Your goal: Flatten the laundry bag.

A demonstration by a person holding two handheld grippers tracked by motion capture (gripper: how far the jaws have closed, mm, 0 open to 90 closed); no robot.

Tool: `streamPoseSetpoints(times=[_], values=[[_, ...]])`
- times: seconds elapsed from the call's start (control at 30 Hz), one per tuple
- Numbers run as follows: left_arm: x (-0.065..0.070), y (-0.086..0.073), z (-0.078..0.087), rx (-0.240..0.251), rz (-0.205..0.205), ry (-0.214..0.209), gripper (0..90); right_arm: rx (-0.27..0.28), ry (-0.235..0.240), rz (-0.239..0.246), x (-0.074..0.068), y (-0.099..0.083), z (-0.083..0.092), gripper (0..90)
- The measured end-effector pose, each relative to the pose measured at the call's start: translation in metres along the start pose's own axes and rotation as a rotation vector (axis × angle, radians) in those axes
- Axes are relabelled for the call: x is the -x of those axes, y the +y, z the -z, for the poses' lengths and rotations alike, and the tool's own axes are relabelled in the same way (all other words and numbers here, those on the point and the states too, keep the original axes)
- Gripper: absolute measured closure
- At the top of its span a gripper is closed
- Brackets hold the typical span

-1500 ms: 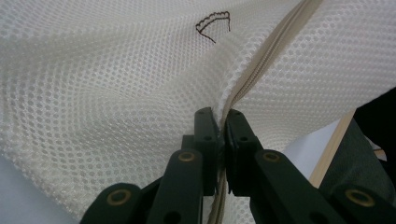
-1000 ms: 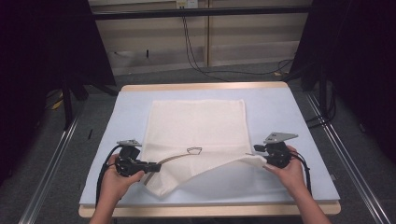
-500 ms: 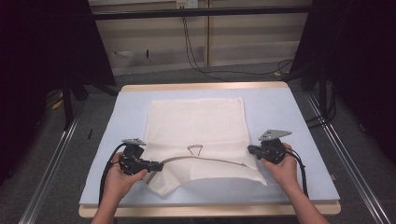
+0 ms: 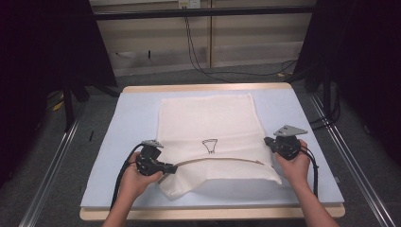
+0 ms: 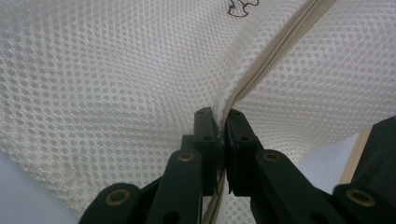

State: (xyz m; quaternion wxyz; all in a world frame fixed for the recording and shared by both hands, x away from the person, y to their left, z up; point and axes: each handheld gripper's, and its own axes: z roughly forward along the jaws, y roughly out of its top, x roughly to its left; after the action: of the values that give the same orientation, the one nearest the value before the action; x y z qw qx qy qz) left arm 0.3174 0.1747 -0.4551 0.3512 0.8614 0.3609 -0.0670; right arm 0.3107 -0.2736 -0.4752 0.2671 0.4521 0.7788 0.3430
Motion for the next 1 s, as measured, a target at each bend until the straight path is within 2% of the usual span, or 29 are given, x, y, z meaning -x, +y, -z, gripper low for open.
streamPoseSetpoints(times=[0.07, 0.1, 0.17, 0.27, 0.37, 0.4, 0.47, 0.5, 0.57, 0.67, 0.73, 0.83, 0.87, 0.9, 1.0], values=[[0.001, 0.001, -0.001, -0.003, 0.004, 0.000, 84.1, -0.006, -0.002, -0.002, 0.001, -0.002, -0.001, 88.0], [0.002, 0.000, -0.001, 0.007, 0.020, -0.003, 84.0, -0.001, 0.006, -0.005, 0.001, -0.004, -0.002, 86.7], [0.001, 0.000, -0.001, 0.012, 0.027, -0.014, 82.4, -0.011, 0.018, -0.031, 0.001, -0.005, -0.001, 81.4], [-0.001, -0.001, 0.001, 0.006, 0.032, -0.017, 76.4, -0.014, 0.027, -0.029, 0.000, -0.006, 0.003, 73.4], [-0.004, -0.001, 0.004, 0.003, 0.036, -0.011, 63.6, -0.023, 0.040, -0.045, -0.001, -0.008, 0.008, 65.5], [-0.004, -0.001, 0.005, 0.007, 0.051, -0.025, 61.8, -0.022, 0.036, -0.051, -0.001, -0.009, 0.010, 63.4], [-0.006, 0.000, 0.009, -0.002, 0.044, -0.019, 53.8, -0.034, 0.058, -0.062, -0.002, -0.012, 0.014, 61.3], [-0.007, 0.000, 0.011, 0.003, 0.054, -0.018, 49.3, -0.035, 0.062, -0.061, -0.003, -0.013, 0.015, 60.0], [-0.008, 0.002, 0.016, 0.008, 0.053, -0.024, 44.3, -0.040, 0.070, -0.069, -0.005, -0.015, 0.019, 57.2], [-0.012, 0.002, 0.025, 0.047, 0.043, 0.004, 34.0, -0.040, 0.085, -0.073, -0.008, -0.018, 0.024, 55.5], [-0.014, 0.002, 0.028, 0.068, 0.056, 0.022, 29.7, -0.042, 0.082, -0.071, -0.009, -0.020, 0.026, 54.6], [-0.022, 0.001, 0.029, 0.082, 0.075, 0.091, 27.4, -0.051, 0.080, -0.080, -0.010, -0.024, 0.028, 52.7], [-0.025, 0.000, 0.028, 0.087, 0.084, 0.131, 27.7, -0.051, 0.080, -0.078, -0.011, -0.025, 0.028, 52.6], [-0.027, -0.001, 0.028, 0.084, 0.090, 0.147, 28.4, -0.055, 0.089, -0.073, -0.012, -0.025, 0.028, 52.4], [-0.034, -0.005, 0.024, 0.097, 0.110, 0.230, 31.3, -0.058, 0.097, -0.077, -0.015, -0.024, 0.029, 51.7]])
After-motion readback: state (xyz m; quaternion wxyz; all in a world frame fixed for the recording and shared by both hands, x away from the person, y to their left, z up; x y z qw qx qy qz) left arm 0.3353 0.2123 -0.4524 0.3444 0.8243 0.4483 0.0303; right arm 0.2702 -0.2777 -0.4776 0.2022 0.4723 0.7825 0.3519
